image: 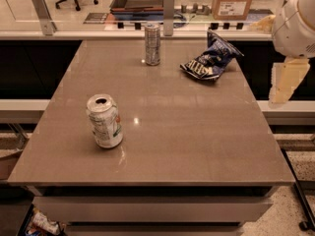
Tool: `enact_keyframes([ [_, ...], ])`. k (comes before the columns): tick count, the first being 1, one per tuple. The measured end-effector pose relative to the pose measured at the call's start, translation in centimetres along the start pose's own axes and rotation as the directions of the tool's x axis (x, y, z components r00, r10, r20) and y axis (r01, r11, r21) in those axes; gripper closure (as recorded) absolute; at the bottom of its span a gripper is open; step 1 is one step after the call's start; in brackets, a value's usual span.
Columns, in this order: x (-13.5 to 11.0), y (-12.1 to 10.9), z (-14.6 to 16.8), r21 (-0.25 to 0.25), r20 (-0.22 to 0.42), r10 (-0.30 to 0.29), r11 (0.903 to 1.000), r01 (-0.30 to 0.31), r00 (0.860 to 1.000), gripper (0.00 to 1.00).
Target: Move blue chip bag near 7up can
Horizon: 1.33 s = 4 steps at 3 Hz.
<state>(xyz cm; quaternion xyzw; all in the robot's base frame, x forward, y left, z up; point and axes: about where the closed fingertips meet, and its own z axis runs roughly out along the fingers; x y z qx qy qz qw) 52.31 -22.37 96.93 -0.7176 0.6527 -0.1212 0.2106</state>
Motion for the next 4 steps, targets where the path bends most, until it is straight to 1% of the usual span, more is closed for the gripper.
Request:
enact_keyframes([
  [1, 0.0, 0.0, 0.0, 0.000, 0.000, 0.000, 1.0000, 0.000, 1.000, 0.00],
  [2, 0.1, -2.1, 1.1, 0.053, -0.056, 0.000, 0.9986, 0.003, 0.998, 0.00],
  [3, 0.2, -6.9, 3.1, 0.163, -0.128, -0.027, 0.9855, 0.048, 0.991, 0.00],
  [4, 0.5, -11.2, 5.5, 0.232, -0.174, -0.056, 0.9680, 0.096, 0.983, 0.00],
])
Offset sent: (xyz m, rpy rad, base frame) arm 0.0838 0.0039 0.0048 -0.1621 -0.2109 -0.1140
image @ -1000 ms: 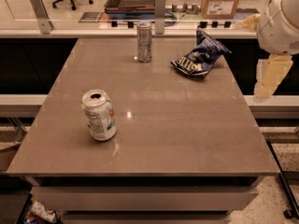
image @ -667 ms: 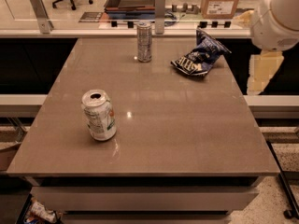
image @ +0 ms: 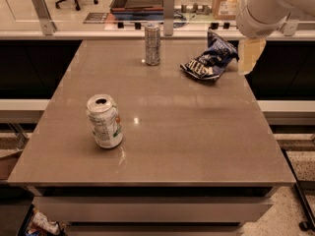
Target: Move blue chip bag near 7up can
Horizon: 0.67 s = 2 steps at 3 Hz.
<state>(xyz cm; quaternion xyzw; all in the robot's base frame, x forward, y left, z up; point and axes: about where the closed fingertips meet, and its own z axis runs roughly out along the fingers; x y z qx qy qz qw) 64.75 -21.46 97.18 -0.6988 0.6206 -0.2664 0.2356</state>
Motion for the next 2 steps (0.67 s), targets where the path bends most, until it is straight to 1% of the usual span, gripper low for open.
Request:
enact_keyframes([
  [1, -0.3, -2.0, 3.9, 0.005, 0.019, -0.030, 0.9996, 0.030, 0.999, 0.00],
  [2, -0.2, -2.3, 8.3, -0.041, 0.065, -0.025, 0.9988, 0.028, 0.998, 0.00],
])
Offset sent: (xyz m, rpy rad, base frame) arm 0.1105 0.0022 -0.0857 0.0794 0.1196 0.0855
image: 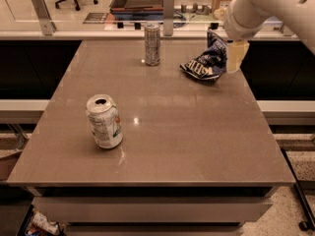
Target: Move blue chip bag near 7up can
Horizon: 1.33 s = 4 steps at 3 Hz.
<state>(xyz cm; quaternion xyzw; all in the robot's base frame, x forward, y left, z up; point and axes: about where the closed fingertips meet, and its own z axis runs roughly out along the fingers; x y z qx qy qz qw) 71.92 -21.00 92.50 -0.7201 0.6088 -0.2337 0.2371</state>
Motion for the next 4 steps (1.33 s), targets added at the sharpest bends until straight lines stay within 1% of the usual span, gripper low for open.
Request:
enact_keyframes([
  [1, 0.3, 0.5, 3.7, -0.062, 0.036, 0.012, 0.9981, -0.009, 0.999, 0.00],
  [2, 0.2, 1.2, 6.3, -0.112, 0.067, 0.012, 0.9937, -0.004, 0.998, 0.00],
  [3, 0.1, 1.3, 6.7, -0.117, 0.069, 0.012, 0.9931, -0.003, 0.998, 0.18],
  [4, 0.0, 1.4, 7.0, -0.122, 0.071, 0.011, 0.9926, -0.002, 0.997, 0.40],
])
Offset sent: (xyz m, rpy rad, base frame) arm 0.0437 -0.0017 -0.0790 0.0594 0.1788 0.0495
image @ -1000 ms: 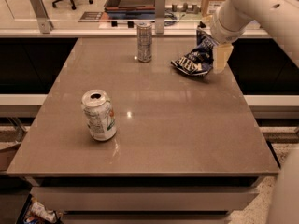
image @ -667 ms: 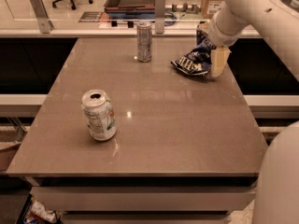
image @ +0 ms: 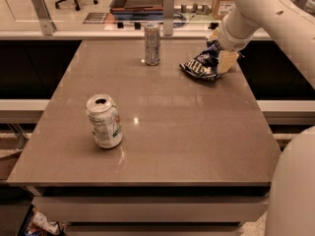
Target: Move blue chip bag near 7up can
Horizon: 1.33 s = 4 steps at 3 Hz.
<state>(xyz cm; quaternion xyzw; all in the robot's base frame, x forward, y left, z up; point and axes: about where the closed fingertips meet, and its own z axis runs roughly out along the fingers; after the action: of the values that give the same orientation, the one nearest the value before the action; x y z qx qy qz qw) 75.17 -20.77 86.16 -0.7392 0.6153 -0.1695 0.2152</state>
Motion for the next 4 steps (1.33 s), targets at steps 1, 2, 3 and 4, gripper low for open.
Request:
enact_keyframes([
  [1, -0.08, 0.12, 0.30, -0.005, 0.001, -0.001, 1.0000, 0.001, 1.000, 0.64],
  [2, -0.17, 0.24, 0.61, -0.009, 0.003, -0.002, 1.0000, 0.002, 1.000, 0.88],
  [3, -0.24, 0.36, 0.88, -0.014, 0.004, -0.003, 0.9999, 0.003, 1.000, 1.00],
  [4, -0.25, 0.36, 0.89, -0.014, 0.004, -0.003, 0.9999, 0.003, 1.000, 1.00],
])
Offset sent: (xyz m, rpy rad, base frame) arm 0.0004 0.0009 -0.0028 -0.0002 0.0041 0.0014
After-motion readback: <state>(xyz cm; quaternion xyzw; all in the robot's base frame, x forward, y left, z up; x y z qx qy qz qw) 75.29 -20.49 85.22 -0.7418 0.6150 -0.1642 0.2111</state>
